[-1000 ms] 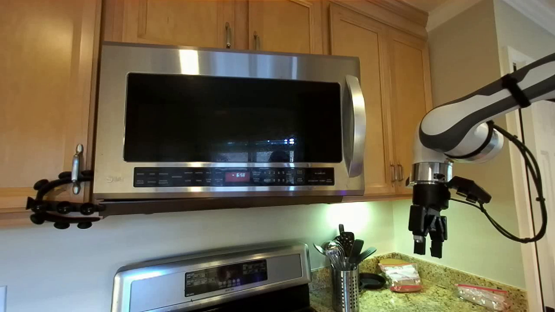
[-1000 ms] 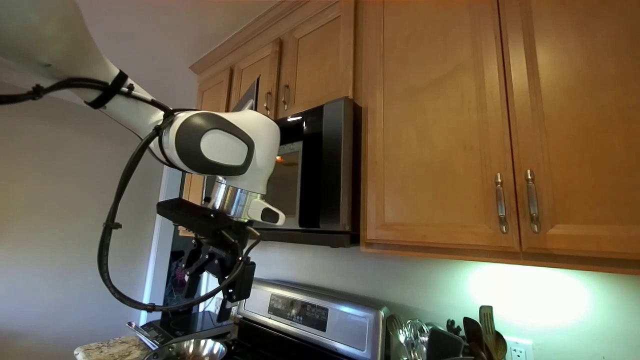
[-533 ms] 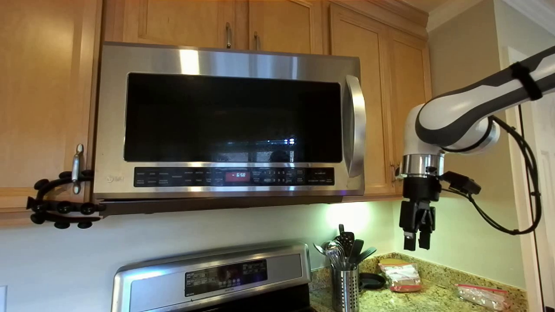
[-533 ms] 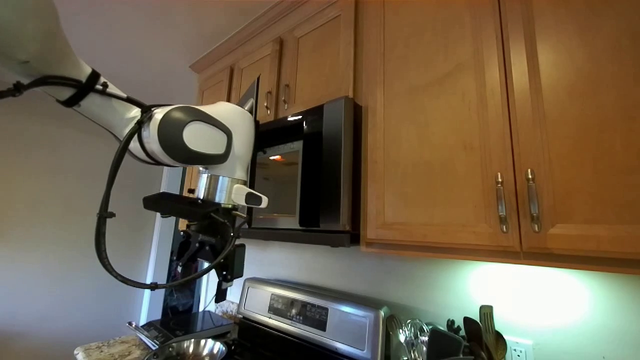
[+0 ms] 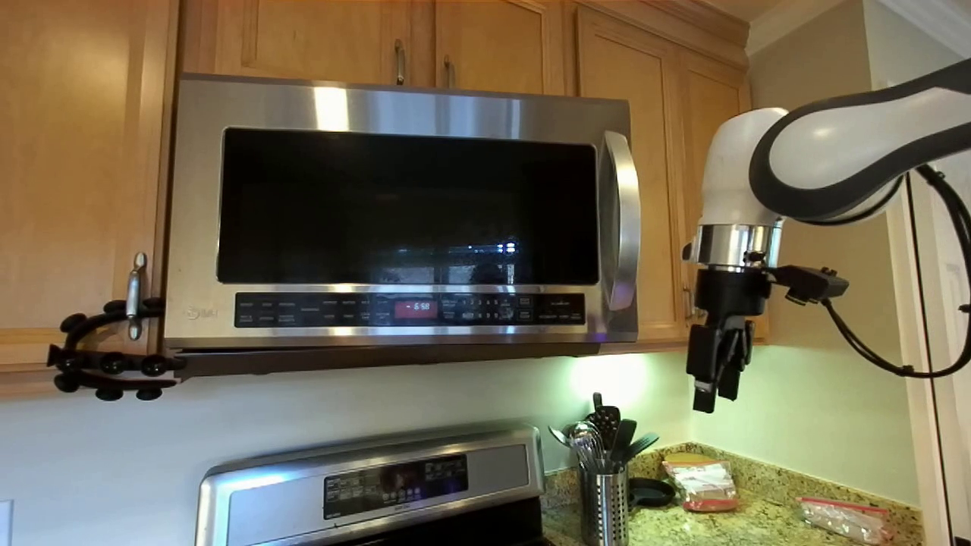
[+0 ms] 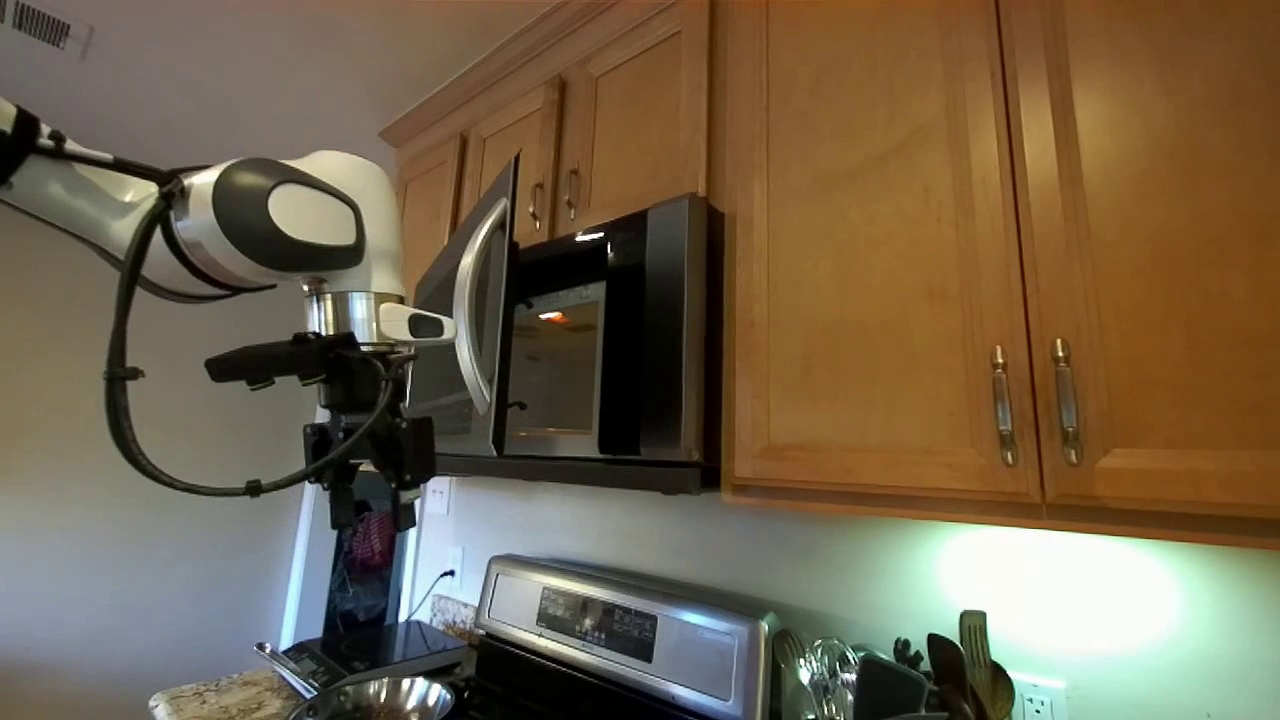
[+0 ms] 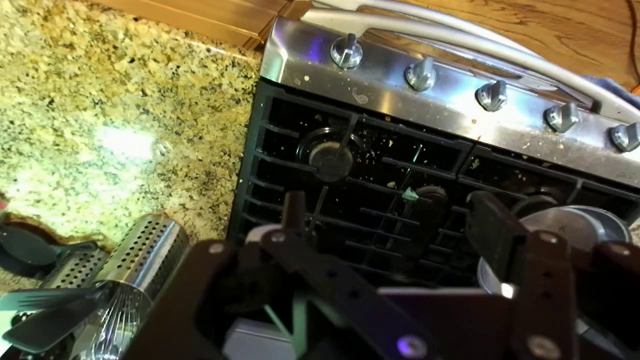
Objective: Close the oven door.
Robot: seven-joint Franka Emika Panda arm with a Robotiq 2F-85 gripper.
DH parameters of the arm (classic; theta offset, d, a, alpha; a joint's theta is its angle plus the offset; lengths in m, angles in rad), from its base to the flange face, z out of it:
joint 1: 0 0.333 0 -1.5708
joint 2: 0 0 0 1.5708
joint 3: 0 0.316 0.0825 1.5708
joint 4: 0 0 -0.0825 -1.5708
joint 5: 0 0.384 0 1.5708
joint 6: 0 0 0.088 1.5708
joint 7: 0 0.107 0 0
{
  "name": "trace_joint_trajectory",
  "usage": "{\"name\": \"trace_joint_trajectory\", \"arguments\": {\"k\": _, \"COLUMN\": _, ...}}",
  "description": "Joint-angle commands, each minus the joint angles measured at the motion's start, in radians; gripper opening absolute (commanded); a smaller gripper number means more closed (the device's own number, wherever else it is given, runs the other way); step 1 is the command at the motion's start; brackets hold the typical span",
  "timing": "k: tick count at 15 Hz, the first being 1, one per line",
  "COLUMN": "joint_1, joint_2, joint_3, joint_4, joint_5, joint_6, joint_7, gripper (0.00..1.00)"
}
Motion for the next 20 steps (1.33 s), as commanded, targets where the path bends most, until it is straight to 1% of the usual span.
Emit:
{"name": "trace_joint_trajectory", "arguments": {"k": 1, "joint_1": 0.032, "joint_2": -0.052, "joint_3": 0.015, "joint_4": 0.012, "joint_5": -0.019, "joint_6": 0.013, "joint_7": 0.053, "gripper": 0.54}}
{"name": "trace_joint_trajectory", "arguments": {"k": 3, "joint_1": 0.048, "joint_2": -0.066, "joint_3": 0.042, "joint_4": 0.032, "joint_5": -0.022, "joint_6": 0.032, "joint_7": 0.064, "gripper": 0.41}}
{"name": "trace_joint_trajectory", "arguments": {"k": 5, "joint_1": 0.053, "joint_2": -0.073, "joint_3": 0.067, "joint_4": 0.043, "joint_5": -0.049, "joint_6": 0.075, "joint_7": 0.063, "gripper": 0.27}}
{"name": "trace_joint_trajectory", "arguments": {"k": 6, "joint_1": 0.053, "joint_2": -0.073, "joint_3": 0.082, "joint_4": 0.048, "joint_5": -0.071, "joint_6": 0.108, "joint_7": 0.062, "gripper": 0.20}}
{"name": "trace_joint_trajectory", "arguments": {"k": 8, "joint_1": 0.053, "joint_2": -0.059, "joint_3": 0.105, "joint_4": 0.055, "joint_5": -0.140, "joint_6": 0.171, "joint_7": 0.031, "gripper": 0.08}}
{"name": "trace_joint_trajectory", "arguments": {"k": 9, "joint_1": 0.045, "joint_2": -0.056, "joint_3": 0.114, "joint_4": 0.055, "joint_5": -0.167, "joint_6": 0.200, "joint_7": 0.048, "gripper": 0.04}}
{"name": "trace_joint_trajectory", "arguments": {"k": 11, "joint_1": 0.046, "joint_2": -0.038, "joint_3": 0.104, "joint_4": 0.057, "joint_5": -0.214, "joint_6": 0.267, "joint_7": 0.030, "gripper": 0.00}}
{"name": "trace_joint_trajectory", "arguments": {"k": 13, "joint_1": 0.042, "joint_2": -0.021, "joint_3": 0.090, "joint_4": 0.059, "joint_5": -0.250, "joint_6": 0.338, "joint_7": 0.022, "gripper": 0.00}}
{"name": "trace_joint_trajectory", "arguments": {"k": 15, "joint_1": 0.042, "joint_2": 0.000, "joint_3": 0.071, "joint_4": 0.064, "joint_5": -0.265, "joint_6": 0.401, "joint_7": 0.015, "gripper": 0.03}}
{"name": "trace_joint_trajectory", "arguments": {"k": 17, "joint_1": 0.047, "joint_2": 0.021, "joint_3": 0.047, "joint_4": 0.065, "joint_5": -0.274, "joint_6": 0.471, "joint_7": -0.010, "gripper": 0.02}}
{"name": "trace_joint_trajectory", "arguments": {"k": 20, "joint_1": 0.048, "joint_2": 0.064, "joint_3": 0.005, "joint_4": 0.073, "joint_5": -0.290, "joint_6": 0.566, "joint_7": -0.083, "gripper": 0.02}}
